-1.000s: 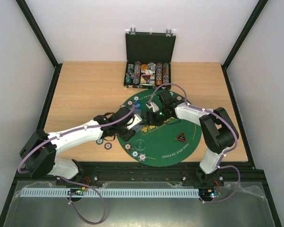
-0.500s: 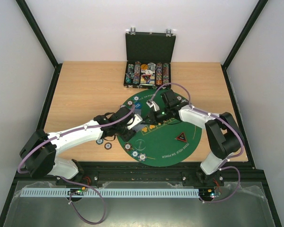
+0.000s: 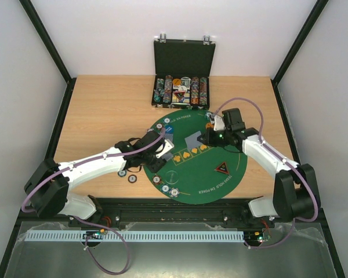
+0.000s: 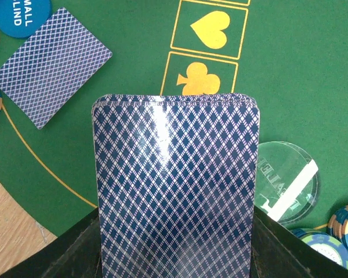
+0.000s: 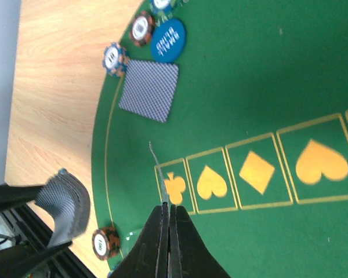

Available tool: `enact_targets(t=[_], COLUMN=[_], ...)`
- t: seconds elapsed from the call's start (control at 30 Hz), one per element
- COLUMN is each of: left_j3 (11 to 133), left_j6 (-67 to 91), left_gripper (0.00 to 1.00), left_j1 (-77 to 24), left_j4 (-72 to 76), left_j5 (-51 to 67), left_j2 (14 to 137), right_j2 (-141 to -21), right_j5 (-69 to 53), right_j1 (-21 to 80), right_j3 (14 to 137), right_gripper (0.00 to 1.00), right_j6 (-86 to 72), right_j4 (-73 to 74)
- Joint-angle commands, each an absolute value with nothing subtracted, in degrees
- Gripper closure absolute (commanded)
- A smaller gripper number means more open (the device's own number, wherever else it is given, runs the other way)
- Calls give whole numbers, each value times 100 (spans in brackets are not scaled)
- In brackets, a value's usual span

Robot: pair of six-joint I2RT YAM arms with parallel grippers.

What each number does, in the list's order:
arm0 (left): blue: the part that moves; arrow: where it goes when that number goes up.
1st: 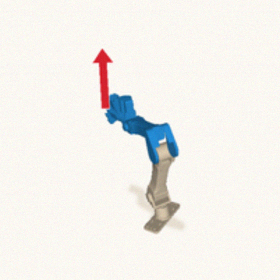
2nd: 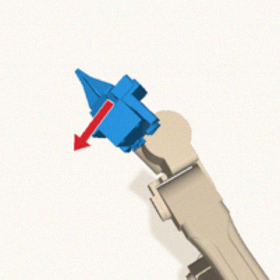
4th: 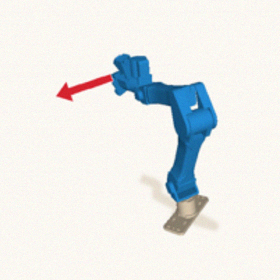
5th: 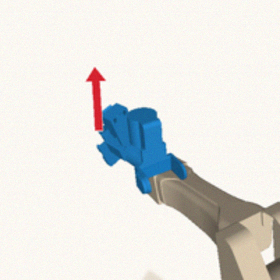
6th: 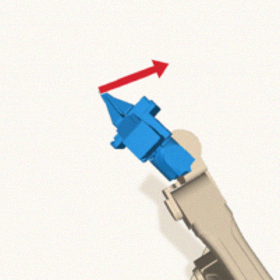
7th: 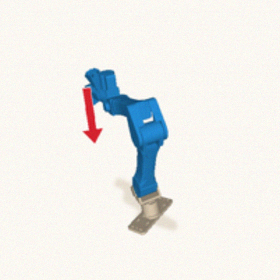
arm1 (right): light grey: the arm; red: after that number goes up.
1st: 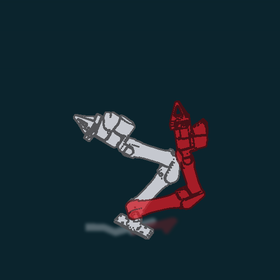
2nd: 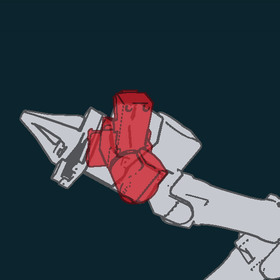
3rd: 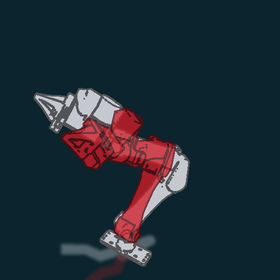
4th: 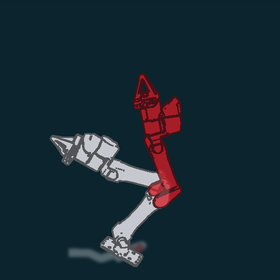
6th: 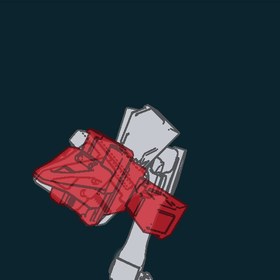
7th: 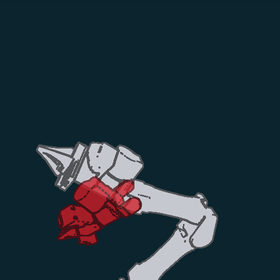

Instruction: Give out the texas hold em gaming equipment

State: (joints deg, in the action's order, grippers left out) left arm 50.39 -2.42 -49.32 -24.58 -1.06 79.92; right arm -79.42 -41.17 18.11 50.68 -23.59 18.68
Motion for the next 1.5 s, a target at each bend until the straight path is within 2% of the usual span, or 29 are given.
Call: enact_targets(t=[0.0,0.2,0.3,0.47,0.77,1.1,1.47], left_j3=[5053,5071,5063,5043,5062,5049,5045], left_j6=[-243,-244,-229,-221,-250,-253,-253], left_gripper=[43,43,43,43,42,43,42], left_j1=[-4932,-4873,-4854,-4844,-4793,-4794,-4798], left_j4=[-2503,-2527,-2518,-2514,-2505,-2502,-2502], left_j5=[-210,-246,-261,-275,-229,-202,-207], left_j2=[7928,7902,7879,7841,7847,7814,7781], right_j2=[-7705,-8087,-8417,-8992,-8157,-7734,-8385], right_j5=[-3958,-4725,-4658,-3928,-2933,-3265,-3897], right_j1=[1854,2097,2354,2520,2663,3116,3408], right_j3=[4482,4130,4393,4928,4389,3691,3749], right_gripper=[99,99,99,98,99,98,98], right_j6=[-2371,-2659,-2622,-2165,-2167,-2400,-2428], right_j4=[2232,1430,1251,1960,3037,3226,2378])
